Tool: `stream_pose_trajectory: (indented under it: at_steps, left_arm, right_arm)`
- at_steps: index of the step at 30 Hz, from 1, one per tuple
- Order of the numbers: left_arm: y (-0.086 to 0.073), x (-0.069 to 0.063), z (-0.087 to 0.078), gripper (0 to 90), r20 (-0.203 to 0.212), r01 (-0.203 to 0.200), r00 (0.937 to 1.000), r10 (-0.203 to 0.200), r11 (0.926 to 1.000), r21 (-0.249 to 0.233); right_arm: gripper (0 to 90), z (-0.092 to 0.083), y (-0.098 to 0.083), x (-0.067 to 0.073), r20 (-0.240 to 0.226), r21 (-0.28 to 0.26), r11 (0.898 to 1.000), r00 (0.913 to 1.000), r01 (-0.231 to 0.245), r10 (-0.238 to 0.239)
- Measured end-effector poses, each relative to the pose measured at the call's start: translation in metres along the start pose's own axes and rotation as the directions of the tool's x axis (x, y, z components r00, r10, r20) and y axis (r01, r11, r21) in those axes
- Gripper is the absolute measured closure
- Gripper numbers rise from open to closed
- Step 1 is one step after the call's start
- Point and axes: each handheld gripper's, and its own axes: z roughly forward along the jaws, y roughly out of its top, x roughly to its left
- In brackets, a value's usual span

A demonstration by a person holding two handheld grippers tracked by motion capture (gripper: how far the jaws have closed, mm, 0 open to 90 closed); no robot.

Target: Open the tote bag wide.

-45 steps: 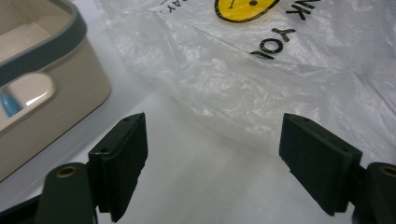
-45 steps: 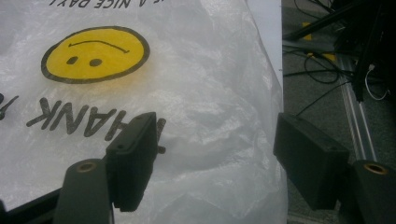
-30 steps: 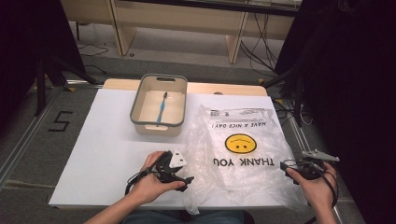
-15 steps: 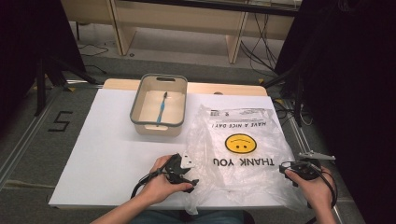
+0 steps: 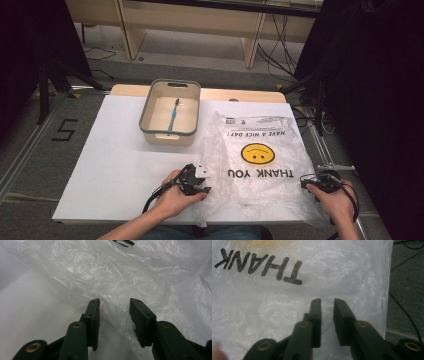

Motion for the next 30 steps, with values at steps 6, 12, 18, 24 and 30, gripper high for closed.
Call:
stream_pose_trajectory:
  at_steps: [6,12,18,24,30]
  left_arm:
    - [0.004,0.003,0.002,80.9,-0.015,0.002,0.9999,-0.001,0.9999,0.013]
    - [0.007,0.004,0.003,88.6,-0.009,-0.008,0.9999,0.008,0.9998,0.021]
    - [0.01,0.011,0.002,89.3,-0.034,-0.018,0.9992,0.019,0.9996,0.022]
    - [0.017,0.017,0.002,89.4,-0.077,-0.038,0.9963,0.039,0.9993,0.004]
    - [0.024,0.028,-0.003,89.5,-0.128,-0.035,0.9913,0.032,0.9992,-0.019]
  right_arm:
    - [90.0,0.0,0.001,0.0,-0.025,0.016,1.0,0.9996,-0.015,0.016]
    - [90.0,0.0,0.0,0.0,-0.027,0.017,1.0,0.9994,-0.023,0.023]
    - [90.0,-0.003,0.001,0.0,-0.025,0.011,1.0,0.9993,-0.028,0.028]
    - [90.0,-0.006,0.003,0.002,-0.025,-0.021,0.999,0.9993,-0.029,0.028]
    - [90.0,-0.006,0.006,0.006,-0.03,-0.057,0.998,0.999,-0.036,0.034]
